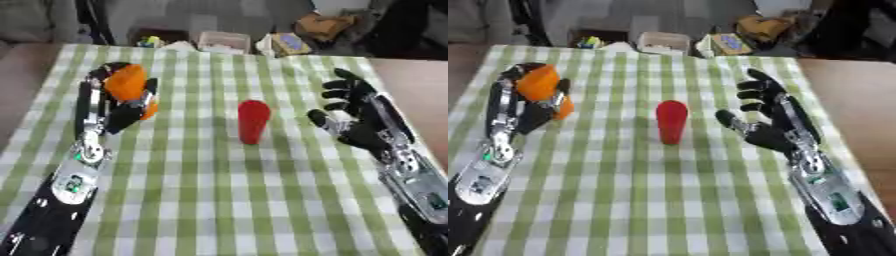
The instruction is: Pour the contents of one cup into another cup.
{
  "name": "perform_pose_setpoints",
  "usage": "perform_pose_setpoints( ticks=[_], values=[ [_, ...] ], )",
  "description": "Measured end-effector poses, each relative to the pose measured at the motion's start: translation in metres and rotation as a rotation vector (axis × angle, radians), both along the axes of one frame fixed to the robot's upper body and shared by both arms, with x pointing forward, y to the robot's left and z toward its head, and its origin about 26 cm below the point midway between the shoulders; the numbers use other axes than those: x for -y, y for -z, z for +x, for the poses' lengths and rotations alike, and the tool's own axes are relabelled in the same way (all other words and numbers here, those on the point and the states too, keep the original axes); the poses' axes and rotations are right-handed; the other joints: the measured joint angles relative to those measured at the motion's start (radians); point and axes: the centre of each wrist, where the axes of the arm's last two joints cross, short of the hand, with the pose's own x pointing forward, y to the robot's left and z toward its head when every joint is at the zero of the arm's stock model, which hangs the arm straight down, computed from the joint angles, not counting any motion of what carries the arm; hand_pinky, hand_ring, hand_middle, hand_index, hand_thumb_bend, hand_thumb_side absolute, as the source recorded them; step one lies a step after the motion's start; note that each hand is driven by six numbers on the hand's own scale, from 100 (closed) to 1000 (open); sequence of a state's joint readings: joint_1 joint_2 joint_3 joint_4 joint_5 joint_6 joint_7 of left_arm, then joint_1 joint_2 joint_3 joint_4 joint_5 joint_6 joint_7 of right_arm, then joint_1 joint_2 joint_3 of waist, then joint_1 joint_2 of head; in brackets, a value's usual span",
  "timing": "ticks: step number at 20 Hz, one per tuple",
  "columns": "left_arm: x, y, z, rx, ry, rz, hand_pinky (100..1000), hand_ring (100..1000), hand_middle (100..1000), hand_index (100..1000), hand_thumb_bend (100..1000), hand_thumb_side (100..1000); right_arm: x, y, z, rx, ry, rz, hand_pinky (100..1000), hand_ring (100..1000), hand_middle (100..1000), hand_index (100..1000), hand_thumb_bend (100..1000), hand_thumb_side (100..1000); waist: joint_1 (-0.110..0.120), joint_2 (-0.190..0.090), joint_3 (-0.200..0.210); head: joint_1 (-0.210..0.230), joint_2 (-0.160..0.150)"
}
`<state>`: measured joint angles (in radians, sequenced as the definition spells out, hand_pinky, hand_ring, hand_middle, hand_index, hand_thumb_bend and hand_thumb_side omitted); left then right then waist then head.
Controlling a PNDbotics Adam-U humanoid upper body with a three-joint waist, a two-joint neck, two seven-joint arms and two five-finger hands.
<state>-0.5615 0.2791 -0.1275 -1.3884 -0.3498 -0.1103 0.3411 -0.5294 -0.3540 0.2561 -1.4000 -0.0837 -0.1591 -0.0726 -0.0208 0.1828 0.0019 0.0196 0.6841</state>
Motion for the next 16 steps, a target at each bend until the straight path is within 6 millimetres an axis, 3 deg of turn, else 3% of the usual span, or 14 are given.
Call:
perform_pose_setpoints(
  ticks=[16],
  values=[
    [0.017,-0.046,-0.028,0.059,0.173,0.167,100,125,101,674,445,449,-0.006,0.018,0.028,0.010,0.043,-0.169,697,793,761,950,659,313,0.032,-0.004,0.067,-0.050,-0.001]
  ],
)
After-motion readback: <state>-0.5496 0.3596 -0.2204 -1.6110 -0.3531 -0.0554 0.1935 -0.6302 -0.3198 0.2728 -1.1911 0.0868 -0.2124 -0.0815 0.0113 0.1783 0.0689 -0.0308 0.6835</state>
